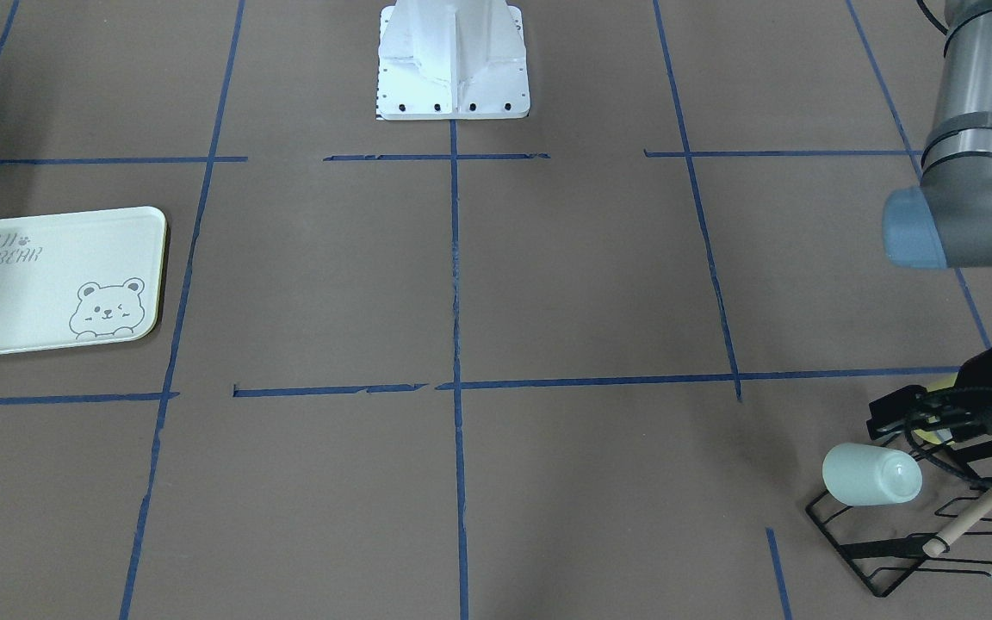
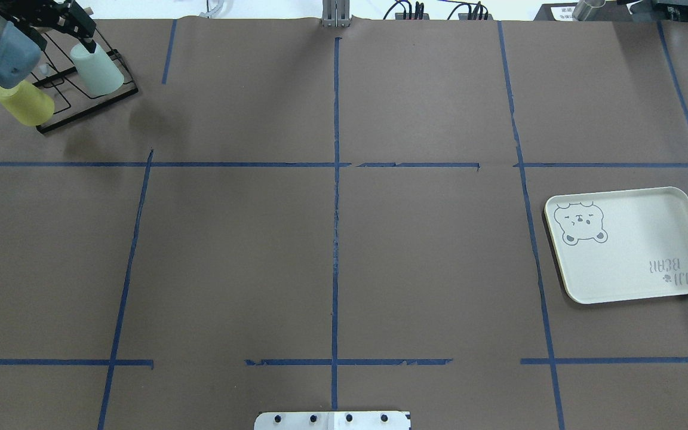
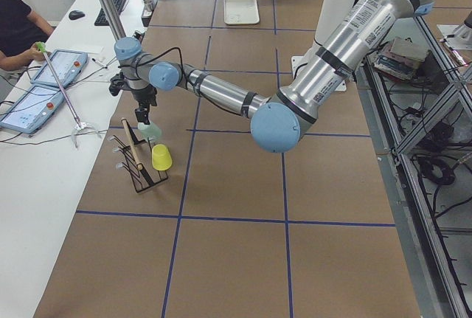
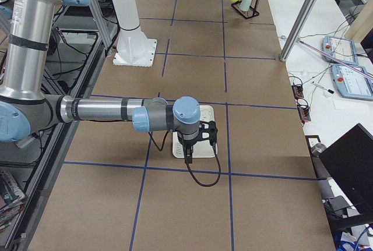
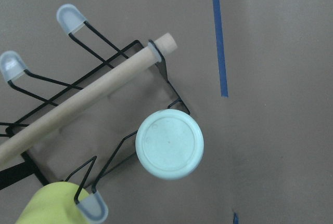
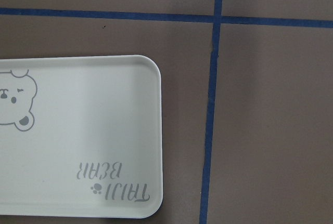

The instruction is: Left arm grabs green cup and hands to right arm on tray

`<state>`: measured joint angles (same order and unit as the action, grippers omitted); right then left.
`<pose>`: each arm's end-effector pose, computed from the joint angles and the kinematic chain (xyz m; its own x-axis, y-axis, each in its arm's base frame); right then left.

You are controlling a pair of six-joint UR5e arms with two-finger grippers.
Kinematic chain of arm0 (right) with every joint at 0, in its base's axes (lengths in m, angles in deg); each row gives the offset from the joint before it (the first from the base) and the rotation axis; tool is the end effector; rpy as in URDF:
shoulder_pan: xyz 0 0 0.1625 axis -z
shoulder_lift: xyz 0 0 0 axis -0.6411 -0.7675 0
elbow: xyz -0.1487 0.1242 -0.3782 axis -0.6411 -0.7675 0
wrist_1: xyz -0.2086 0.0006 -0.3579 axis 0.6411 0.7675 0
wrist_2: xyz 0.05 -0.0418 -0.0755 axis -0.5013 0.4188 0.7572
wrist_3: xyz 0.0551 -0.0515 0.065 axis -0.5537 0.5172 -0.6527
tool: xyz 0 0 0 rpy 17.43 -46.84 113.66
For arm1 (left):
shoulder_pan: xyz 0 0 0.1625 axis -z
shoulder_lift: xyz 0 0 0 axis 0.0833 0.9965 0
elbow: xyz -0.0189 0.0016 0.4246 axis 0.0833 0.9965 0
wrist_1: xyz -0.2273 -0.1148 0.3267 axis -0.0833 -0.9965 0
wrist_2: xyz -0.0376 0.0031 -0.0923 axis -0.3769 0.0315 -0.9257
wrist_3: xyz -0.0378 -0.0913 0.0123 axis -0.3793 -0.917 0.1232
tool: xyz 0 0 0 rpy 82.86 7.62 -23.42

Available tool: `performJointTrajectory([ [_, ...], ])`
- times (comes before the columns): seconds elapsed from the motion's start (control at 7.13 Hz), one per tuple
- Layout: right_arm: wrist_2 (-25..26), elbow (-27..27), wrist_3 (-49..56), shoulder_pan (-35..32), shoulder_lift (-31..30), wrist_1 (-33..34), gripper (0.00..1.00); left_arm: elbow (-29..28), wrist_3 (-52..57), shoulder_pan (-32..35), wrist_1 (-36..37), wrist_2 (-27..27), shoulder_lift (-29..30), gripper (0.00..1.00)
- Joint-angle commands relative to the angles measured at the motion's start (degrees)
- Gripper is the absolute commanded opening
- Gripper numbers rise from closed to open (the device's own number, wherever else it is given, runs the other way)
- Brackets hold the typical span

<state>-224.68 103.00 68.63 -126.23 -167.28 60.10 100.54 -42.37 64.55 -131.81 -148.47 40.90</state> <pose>0.0353 -0.3961 0.6195 0.6769 -0.0621 0.7334 0.0206 0.9976 0.0655 0.2027 -0.7358 0.4022 0.7019 0.0538 -0.7102 0.0239 0.9948 0.0989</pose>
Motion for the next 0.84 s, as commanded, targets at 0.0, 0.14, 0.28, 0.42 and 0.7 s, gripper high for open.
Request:
performJointTrajectory([
  [0.0,-0.03,0.01,0.0,0.14,-0.01,0.0,1.0,-1.92,-2.8,-2.0,-2.66,4.03,0.77,1.0],
  [0.14,-0.03,0.01,0.0,0.22,-0.01,0.0,1.0,-2.96,-2.62,-2.01,-3.36,4.04,0.77,1.0],
  [0.28,-0.2,0.01,0.0,0.23,-0.01,0.0,1.0,-4.28,-2.71,-2.53,-5.54,4.21,0.68,1.0],
  [0.42,-0.38,0.01,0.0,0.23,-0.01,0.0,1.0,-4.64,-2.97,-2.53,-5.57,4.21,0.76,1.0],
  [0.7,-0.38,0.01,0.0,0.23,-0.01,0.0,1.0,-5.87,-2.98,-2.62,-5.83,4.21,0.85,1.0],
])
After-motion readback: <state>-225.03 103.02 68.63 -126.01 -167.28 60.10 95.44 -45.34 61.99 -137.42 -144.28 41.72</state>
